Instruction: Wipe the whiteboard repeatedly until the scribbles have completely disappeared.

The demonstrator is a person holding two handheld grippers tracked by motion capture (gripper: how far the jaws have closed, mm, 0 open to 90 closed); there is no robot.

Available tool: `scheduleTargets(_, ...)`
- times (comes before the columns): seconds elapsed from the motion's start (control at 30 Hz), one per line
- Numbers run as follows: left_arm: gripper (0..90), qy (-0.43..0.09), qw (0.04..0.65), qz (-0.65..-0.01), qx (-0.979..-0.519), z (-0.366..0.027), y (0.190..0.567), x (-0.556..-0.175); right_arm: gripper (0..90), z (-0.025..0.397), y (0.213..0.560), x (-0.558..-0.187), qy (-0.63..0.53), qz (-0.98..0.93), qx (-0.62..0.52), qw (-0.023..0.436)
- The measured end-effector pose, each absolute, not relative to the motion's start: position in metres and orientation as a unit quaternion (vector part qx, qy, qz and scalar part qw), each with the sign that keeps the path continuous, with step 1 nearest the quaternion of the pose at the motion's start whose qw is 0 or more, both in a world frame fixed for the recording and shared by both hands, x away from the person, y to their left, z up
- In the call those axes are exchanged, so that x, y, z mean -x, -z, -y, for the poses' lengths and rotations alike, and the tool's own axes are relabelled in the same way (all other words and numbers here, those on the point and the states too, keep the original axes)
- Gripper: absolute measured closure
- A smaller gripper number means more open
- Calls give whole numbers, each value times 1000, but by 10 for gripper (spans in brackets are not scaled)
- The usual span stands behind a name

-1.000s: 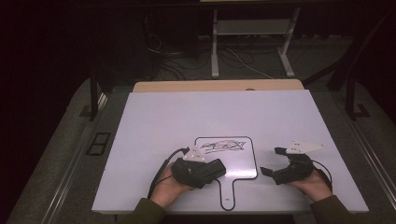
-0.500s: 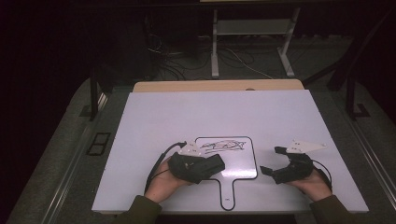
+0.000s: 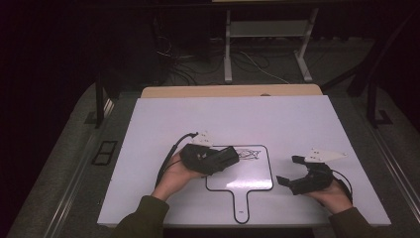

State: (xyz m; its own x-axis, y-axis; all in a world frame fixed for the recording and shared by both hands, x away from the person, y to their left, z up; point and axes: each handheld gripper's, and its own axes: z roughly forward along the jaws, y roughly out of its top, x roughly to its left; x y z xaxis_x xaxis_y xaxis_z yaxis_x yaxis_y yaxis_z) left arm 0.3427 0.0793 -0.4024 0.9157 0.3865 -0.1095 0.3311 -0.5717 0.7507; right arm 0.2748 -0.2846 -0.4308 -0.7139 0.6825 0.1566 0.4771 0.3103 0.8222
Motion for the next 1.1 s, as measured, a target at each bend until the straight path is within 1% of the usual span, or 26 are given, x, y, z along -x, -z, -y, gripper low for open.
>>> scheduleTargets(0.2, 392, -47, 411, -206, -887, -75, 398, -362, 0, 284, 431, -275, -461, -803, -361, 111)
scheduleTargets(0.37, 392, -48, 417, -218, -881, -75, 400, -380, 0, 284, 432, -276, -462, -801, -363, 111)
scheduleTargets(0.63, 392, -48, 416, -230, -879, -72, 414, -400, 0, 285, 432, -277, -462, -802, -363, 110)
scheduleTargets(0.77, 392, -45, 409, -238, -880, -72, 423, -406, 0, 285, 432, -276, -461, -803, -362, 110)
scheduleTargets(0.9, 392, -45, 390, -240, -888, -69, 432, -409, 0, 284, 432, -276, -459, -805, -360, 112)
scheduleTargets(1.1, 392, -53, 372, -232, -897, -63, 440, -409, 0, 284, 433, -276, -456, -806, -358, 114)
